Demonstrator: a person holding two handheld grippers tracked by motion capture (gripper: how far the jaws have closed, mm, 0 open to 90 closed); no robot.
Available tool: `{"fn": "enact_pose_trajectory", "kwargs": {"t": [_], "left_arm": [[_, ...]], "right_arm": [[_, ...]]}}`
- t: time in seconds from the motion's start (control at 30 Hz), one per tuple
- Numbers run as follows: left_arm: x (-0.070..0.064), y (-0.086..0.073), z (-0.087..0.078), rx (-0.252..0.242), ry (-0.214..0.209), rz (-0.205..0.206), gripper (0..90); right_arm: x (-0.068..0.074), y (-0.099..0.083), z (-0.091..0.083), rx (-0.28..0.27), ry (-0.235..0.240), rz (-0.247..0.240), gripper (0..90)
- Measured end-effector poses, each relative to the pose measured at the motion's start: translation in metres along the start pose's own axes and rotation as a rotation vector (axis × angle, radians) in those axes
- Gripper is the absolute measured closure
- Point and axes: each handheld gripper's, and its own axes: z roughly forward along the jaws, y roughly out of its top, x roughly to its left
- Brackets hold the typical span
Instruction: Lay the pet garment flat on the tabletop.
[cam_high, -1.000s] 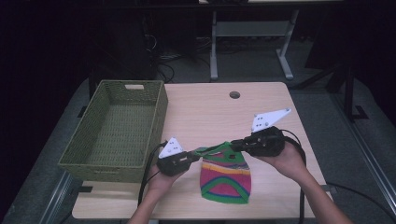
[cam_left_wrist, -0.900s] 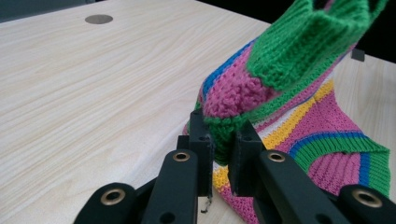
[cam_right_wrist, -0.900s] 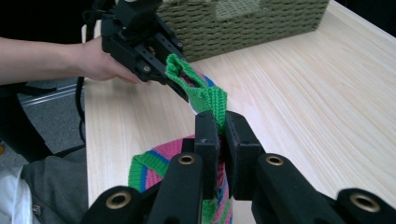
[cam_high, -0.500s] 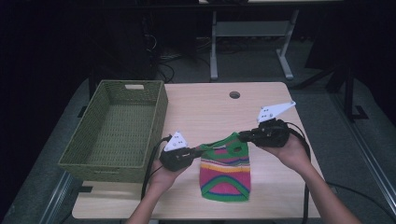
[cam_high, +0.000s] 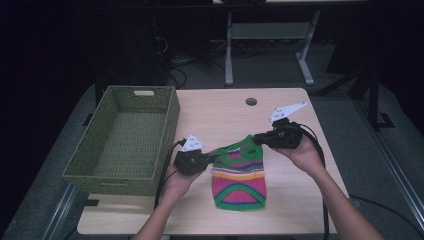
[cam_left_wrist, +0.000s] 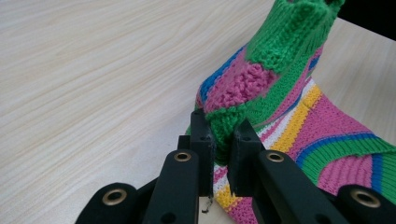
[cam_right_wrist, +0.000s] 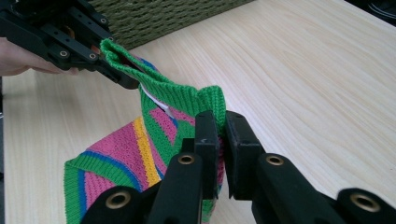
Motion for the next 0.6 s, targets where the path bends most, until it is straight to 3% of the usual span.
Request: {"fn": "enact_pose_trajectory", "kwargs": {"t": [0.37, 0.6], "left_arm": [[0.007, 0.001, 0.02, -0.005, 0.026, -0.066, 81.5], [0.009, 0.0, 0.024, 0.01, 0.042, -0.066, 81.5]], "right_arm": [[-0.016, -0.009, 0.009, 0.005, -0.027, 0.054, 83.3], [-0.021, -0.009, 0.016, 0.008, -0.047, 0.067, 83.3]]}}
